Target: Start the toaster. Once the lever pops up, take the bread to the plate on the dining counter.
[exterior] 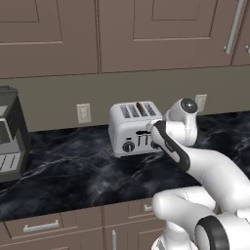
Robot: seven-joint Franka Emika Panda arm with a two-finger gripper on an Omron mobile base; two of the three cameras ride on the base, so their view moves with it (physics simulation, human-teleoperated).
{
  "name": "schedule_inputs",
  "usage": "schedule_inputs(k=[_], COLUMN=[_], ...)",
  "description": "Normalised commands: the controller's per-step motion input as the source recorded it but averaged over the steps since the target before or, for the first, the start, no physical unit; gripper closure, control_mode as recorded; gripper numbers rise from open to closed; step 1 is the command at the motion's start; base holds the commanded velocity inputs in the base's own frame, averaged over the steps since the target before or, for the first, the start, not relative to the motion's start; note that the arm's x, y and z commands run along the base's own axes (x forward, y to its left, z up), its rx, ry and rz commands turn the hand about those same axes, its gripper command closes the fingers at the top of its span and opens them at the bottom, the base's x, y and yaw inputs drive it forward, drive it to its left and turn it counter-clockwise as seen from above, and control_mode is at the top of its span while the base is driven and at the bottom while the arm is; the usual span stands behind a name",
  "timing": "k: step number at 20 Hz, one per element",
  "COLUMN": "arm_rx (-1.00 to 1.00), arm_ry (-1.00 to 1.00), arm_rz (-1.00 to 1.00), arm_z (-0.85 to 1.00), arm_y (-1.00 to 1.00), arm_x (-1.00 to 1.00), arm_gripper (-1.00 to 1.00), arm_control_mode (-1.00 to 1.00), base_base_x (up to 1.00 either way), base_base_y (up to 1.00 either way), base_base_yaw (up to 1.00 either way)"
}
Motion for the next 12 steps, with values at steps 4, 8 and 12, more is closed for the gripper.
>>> schedule_inputs(k=[4,8,12], arm_rx=[0.00,0.00,0.00], arm_ry=[0.00,0.00,0.00], arm_rz=[0.00,0.00,0.00], arm_z=[-0.08,-0.02,-0.04], arm_y=[0.00,0.00,0.00], arm_x=[0.06,0.03,0.03], arm_gripper=[-1.00,-1.00,-1.00], arm_control_mode=[-1.00,-1.00,-1.00], base_base_x=[0.00,0.00,0.00], base_base_y=[0.00,0.00,0.00], base_base_yaw=[0.00,0.00,0.00])
